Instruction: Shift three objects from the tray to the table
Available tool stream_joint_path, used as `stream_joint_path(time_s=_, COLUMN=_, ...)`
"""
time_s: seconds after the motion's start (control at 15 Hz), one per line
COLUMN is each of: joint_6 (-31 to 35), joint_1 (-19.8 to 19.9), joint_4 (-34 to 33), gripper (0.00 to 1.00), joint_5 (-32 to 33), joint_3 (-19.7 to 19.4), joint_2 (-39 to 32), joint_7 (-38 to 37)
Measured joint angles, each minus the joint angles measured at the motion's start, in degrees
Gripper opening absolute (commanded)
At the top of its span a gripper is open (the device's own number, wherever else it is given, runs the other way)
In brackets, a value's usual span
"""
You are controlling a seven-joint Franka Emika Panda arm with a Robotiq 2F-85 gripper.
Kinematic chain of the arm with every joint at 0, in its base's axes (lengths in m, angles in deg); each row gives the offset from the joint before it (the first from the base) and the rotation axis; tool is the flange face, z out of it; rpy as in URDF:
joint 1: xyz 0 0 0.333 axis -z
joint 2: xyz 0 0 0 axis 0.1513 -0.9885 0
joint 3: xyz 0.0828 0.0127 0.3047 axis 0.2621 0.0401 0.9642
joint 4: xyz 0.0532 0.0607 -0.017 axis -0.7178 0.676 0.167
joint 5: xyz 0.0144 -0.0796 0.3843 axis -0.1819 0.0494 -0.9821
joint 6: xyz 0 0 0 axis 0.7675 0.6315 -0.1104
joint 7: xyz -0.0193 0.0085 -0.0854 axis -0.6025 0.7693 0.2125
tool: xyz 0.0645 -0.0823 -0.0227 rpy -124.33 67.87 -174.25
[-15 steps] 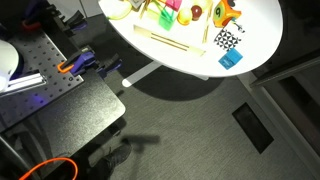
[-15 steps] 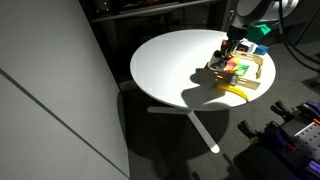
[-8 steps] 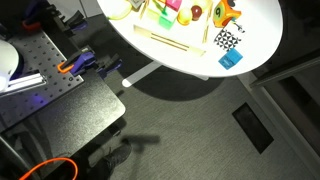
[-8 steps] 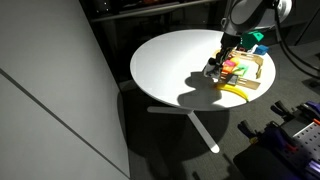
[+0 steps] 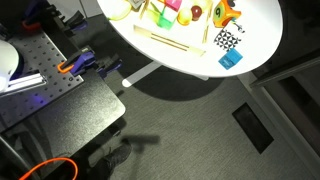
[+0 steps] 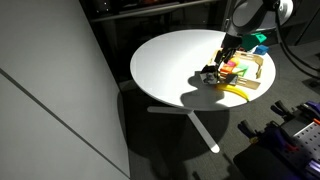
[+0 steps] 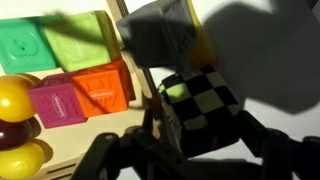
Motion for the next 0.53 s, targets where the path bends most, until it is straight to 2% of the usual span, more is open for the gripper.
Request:
stream_joint_path(time_s=0.27, joint_6=1.69, joint_1=-0.08, joint_4=-0.08, gripper=1.00, joint_5=1.98, joint_3=-4.23, joint_2=0.01, joint_7=-5.69)
stream_joint_path(time_s=0.53, joint_6=2.68, joint_1=-0.19, joint_4=-0.54, gripper=1.00, joint_5=7.38, joint_3=-9.30, joint_2=0.01, joint_7=-13.55)
